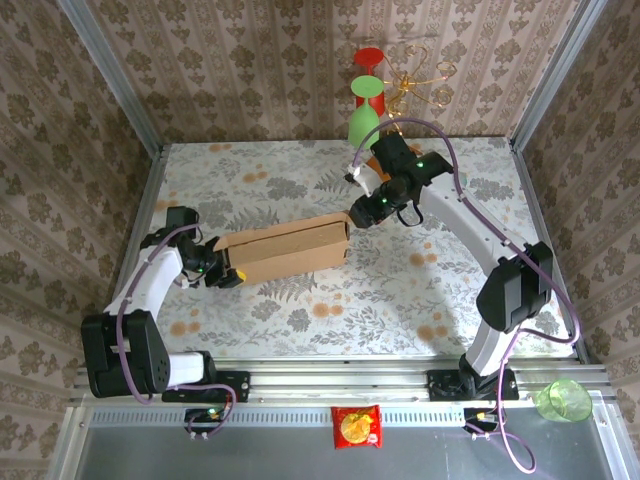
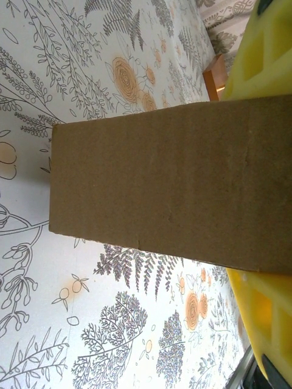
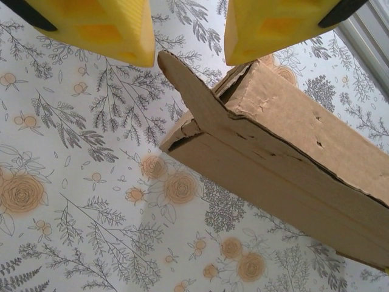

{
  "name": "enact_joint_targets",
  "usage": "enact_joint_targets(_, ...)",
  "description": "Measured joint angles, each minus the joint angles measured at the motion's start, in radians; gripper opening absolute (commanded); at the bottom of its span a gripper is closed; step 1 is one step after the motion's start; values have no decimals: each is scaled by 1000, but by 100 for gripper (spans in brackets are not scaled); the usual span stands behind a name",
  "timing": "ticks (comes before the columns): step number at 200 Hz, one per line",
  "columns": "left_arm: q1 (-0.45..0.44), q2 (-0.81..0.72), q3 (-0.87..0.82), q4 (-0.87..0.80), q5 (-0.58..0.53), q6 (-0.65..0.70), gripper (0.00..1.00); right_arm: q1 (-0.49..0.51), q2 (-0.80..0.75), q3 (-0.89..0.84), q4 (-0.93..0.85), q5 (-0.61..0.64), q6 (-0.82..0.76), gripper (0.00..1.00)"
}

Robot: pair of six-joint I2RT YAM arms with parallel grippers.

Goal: Fold the paper box

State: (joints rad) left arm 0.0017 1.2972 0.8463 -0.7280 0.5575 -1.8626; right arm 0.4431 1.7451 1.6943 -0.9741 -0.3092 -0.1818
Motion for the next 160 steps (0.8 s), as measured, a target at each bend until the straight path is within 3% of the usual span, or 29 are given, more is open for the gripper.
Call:
enact_joint_targets(69,1,13,12,-5,0,9,27,14,48,32,-3,0,-3,20)
enact_joint_targets(110,1,13,12,-7,2,9,27,26,53,35,-3,-3,1,1)
enact_joint_targets(160,6,19,12,-10,4,8,27,60,50,40,2,52,69,0)
